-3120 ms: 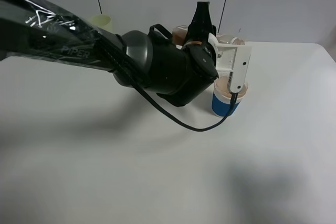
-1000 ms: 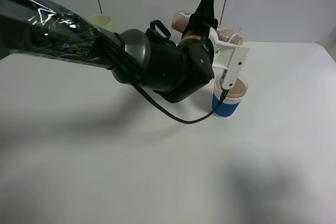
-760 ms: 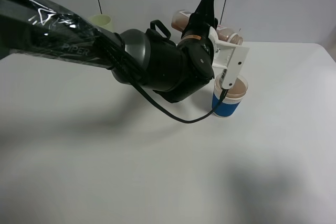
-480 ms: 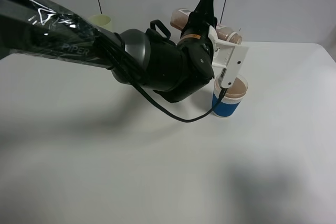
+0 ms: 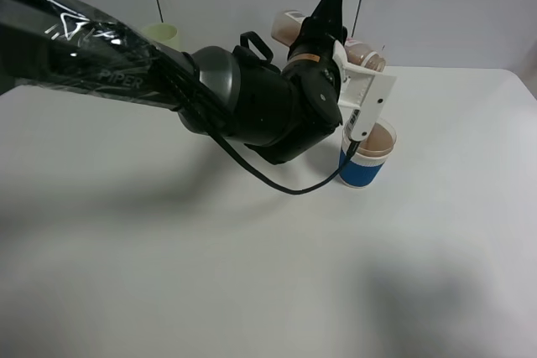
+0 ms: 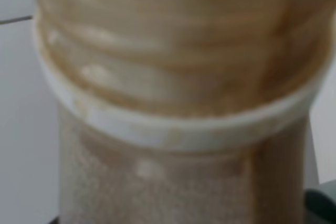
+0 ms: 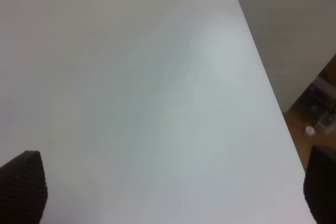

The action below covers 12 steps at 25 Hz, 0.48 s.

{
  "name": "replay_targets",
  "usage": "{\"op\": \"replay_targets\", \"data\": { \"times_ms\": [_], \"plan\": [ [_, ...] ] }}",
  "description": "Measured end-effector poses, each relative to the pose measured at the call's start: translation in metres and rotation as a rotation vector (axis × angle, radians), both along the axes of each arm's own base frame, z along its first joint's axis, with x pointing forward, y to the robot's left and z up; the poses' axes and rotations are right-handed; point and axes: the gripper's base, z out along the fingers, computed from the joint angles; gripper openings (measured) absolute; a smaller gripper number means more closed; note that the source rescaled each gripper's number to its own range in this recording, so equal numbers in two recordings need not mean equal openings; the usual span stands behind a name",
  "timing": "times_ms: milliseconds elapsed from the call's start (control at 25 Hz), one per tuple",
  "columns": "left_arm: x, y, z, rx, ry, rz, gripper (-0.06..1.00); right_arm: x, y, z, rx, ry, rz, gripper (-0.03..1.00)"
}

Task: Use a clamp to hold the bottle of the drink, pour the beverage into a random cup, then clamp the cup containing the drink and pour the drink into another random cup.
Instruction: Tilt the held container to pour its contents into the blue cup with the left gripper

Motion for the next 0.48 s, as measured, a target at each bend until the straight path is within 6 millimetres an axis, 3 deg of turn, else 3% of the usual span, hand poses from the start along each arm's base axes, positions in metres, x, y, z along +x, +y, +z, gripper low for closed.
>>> {"op": "replay_targets", "data": {
  "times_ms": [480],
  "plan": [
    [0.0001,-0.0002,0.0012,0.024,-0.017,-0.006,0.00,0.0000,0.0000,0.0000,0.000,0.000,0.000,1.00]
  ]
}}
